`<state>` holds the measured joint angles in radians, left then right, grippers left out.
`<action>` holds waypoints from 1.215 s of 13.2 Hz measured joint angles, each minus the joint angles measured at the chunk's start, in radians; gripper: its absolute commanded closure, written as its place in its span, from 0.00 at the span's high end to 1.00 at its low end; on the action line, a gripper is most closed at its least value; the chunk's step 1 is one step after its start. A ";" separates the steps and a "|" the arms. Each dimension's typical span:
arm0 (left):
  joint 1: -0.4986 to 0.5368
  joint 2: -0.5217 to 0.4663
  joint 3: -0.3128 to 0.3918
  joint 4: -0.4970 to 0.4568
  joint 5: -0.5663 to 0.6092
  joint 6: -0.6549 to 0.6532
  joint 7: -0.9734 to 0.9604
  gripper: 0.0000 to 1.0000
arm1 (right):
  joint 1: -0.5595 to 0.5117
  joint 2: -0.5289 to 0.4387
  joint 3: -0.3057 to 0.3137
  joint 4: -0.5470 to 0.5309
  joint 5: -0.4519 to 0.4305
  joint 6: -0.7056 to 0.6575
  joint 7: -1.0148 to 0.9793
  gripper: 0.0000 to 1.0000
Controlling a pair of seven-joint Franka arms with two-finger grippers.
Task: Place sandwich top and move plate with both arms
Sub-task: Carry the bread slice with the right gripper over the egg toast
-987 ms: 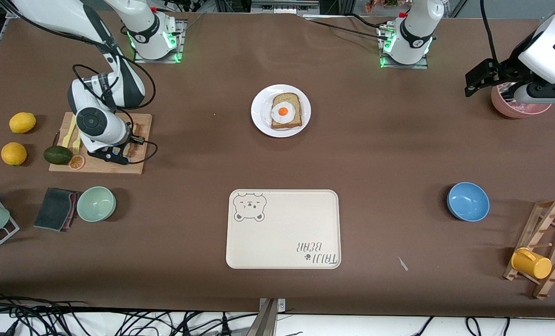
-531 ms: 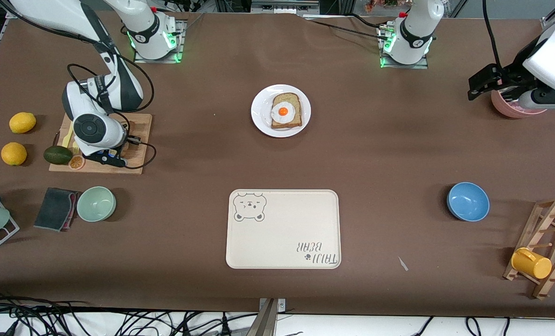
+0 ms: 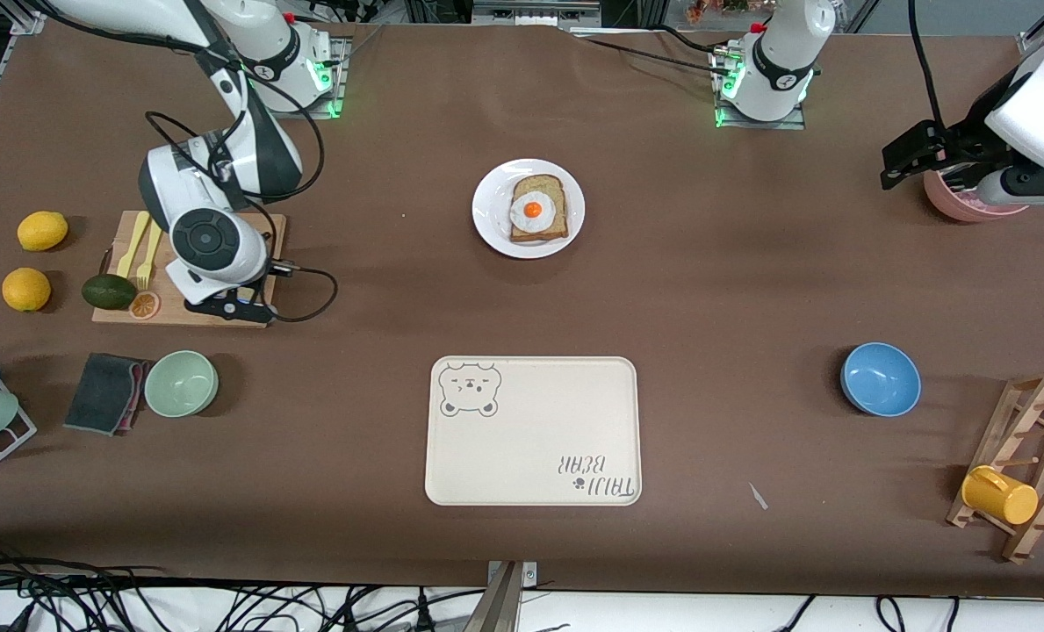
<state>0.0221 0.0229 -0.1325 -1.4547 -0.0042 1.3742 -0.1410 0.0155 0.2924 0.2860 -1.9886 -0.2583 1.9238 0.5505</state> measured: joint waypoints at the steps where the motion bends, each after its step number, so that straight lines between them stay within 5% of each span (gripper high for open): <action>1: 0.000 0.000 0.000 0.001 0.000 0.000 0.000 1.00 | 0.004 0.000 0.037 0.029 0.028 0.000 0.005 0.00; 4: 0.001 0.000 0.000 0.001 0.000 0.000 0.000 1.00 | 0.081 0.000 0.108 0.115 0.048 -0.006 0.063 0.00; 9: 0.000 0.000 -0.003 0.003 0.000 0.000 0.000 1.00 | 0.322 0.029 0.117 0.188 0.057 -0.008 0.227 0.00; 16: 0.003 0.000 -0.001 0.006 0.000 0.000 0.000 1.00 | 0.585 0.265 0.117 0.365 0.056 -0.005 0.487 0.00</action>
<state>0.0247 0.0233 -0.1335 -1.4489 -0.0043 1.3742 -0.1411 0.6003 0.5574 0.4026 -1.6240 -0.2020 1.9189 1.0377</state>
